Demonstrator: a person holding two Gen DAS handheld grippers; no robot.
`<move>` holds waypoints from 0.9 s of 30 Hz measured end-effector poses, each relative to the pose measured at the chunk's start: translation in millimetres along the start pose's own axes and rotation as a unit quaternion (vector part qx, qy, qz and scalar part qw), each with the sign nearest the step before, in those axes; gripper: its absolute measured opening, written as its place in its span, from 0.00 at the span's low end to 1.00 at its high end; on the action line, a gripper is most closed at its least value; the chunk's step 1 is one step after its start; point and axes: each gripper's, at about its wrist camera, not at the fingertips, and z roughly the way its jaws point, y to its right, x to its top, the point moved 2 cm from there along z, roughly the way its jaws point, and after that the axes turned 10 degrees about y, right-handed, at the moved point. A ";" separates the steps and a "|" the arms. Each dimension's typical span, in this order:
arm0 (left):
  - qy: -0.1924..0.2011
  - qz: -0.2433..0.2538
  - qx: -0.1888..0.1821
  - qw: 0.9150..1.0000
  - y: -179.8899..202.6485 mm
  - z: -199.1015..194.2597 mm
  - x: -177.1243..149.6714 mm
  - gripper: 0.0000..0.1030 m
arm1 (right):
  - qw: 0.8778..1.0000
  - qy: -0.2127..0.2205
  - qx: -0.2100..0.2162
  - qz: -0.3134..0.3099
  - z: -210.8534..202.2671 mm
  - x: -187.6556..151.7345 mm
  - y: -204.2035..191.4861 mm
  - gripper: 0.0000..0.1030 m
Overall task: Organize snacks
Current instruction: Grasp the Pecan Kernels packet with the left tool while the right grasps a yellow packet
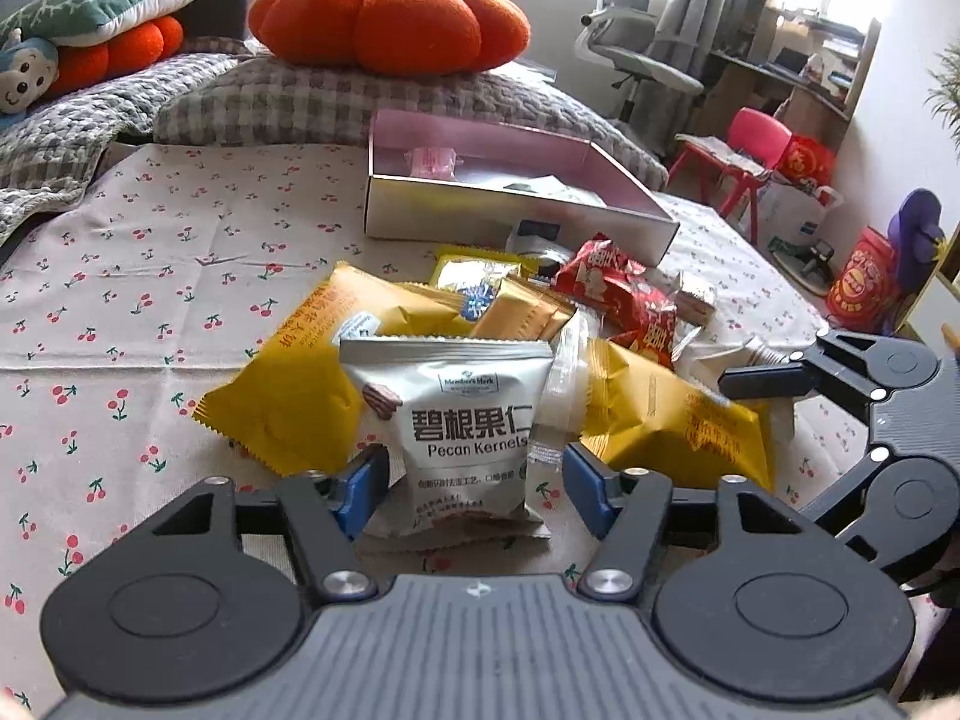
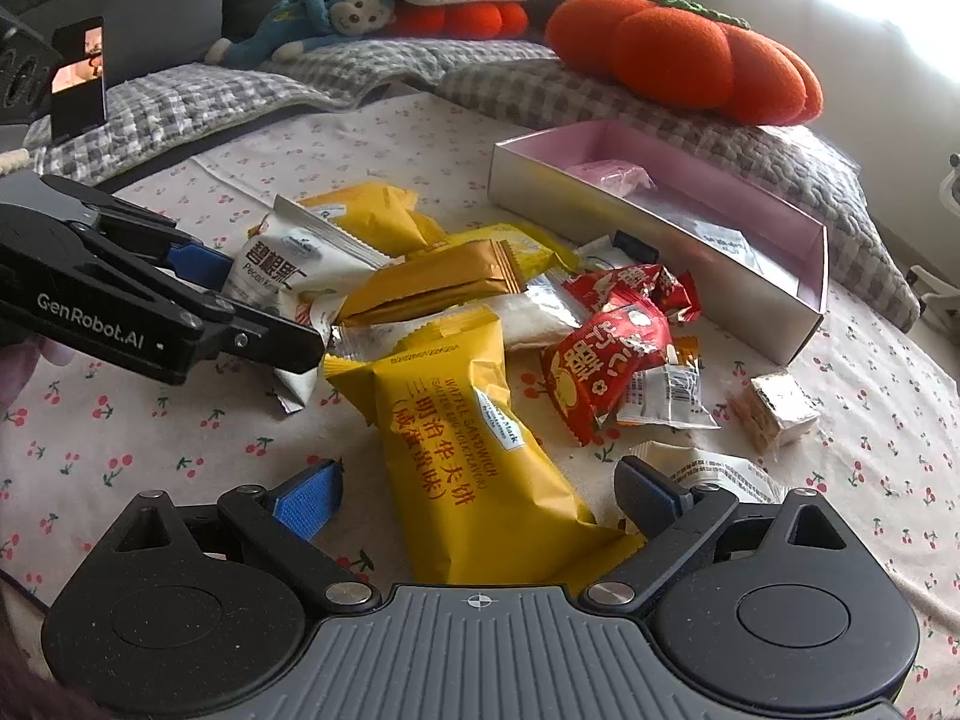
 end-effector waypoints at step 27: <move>-0.034 -0.026 0.001 0.999 -4.7 6.2 12.1 0.31 | 1.000 0.019 0.001 0.013 -6.8 14.2 3.2 0.42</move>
